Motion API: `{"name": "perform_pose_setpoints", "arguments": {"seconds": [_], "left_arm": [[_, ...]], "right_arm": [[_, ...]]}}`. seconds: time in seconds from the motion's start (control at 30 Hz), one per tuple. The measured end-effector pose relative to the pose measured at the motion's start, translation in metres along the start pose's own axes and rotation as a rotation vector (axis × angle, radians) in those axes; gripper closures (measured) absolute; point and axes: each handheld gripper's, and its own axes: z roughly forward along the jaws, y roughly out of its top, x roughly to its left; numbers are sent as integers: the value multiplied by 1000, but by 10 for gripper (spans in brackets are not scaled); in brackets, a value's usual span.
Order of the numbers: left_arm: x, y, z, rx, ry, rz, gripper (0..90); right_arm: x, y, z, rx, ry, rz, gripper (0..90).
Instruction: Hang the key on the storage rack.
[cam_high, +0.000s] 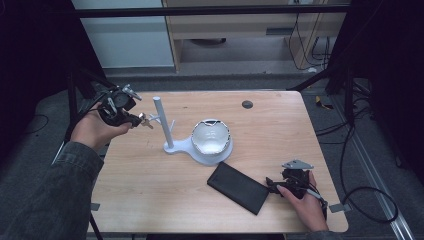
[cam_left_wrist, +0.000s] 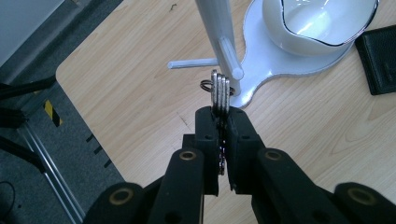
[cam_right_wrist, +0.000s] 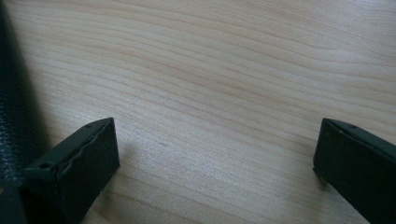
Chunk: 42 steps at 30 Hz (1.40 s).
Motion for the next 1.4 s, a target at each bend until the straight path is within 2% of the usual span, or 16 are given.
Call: {"name": "perform_pose_setpoints", "arguments": {"seconds": [0.97, 1.4], "left_arm": [[-7, 8, 5, 3, 0, 25, 842], [-5, 11, 8, -3, 3, 10, 842]], "right_arm": [[0, 0, 0, 1, 0, 1, 4], [0, 0, 0, 0, 1, 0, 4]]}}
